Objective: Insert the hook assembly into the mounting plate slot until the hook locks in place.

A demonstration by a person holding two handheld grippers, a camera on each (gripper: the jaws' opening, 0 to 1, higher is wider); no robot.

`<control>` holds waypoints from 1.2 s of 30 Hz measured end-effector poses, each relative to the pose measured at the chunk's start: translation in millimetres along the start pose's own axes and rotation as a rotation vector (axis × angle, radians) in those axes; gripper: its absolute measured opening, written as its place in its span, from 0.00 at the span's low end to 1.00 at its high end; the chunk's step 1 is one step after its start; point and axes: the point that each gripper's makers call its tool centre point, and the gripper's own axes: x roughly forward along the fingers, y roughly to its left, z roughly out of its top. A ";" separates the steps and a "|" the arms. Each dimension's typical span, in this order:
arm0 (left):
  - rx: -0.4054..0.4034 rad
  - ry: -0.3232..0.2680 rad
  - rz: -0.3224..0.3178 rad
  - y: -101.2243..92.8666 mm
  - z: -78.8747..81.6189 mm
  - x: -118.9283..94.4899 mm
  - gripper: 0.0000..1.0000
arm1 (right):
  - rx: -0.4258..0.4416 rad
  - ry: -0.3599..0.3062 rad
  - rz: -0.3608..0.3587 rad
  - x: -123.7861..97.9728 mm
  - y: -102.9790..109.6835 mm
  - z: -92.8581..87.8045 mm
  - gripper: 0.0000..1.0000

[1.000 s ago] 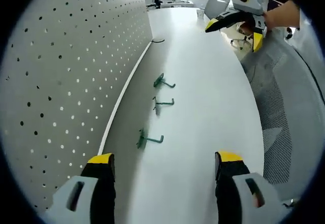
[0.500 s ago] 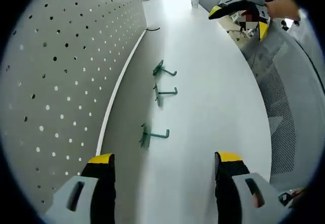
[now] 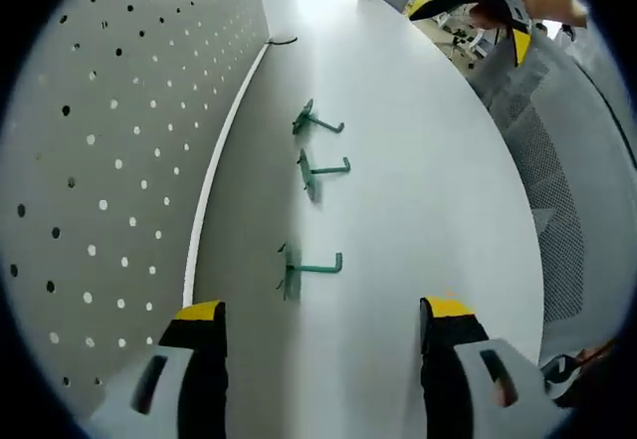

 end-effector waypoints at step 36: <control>0.038 0.026 -0.076 7.0 9.5 26.3 0.79 | 0.026 -0.003 -0.007 -2.3 -0.8 0.8 0.70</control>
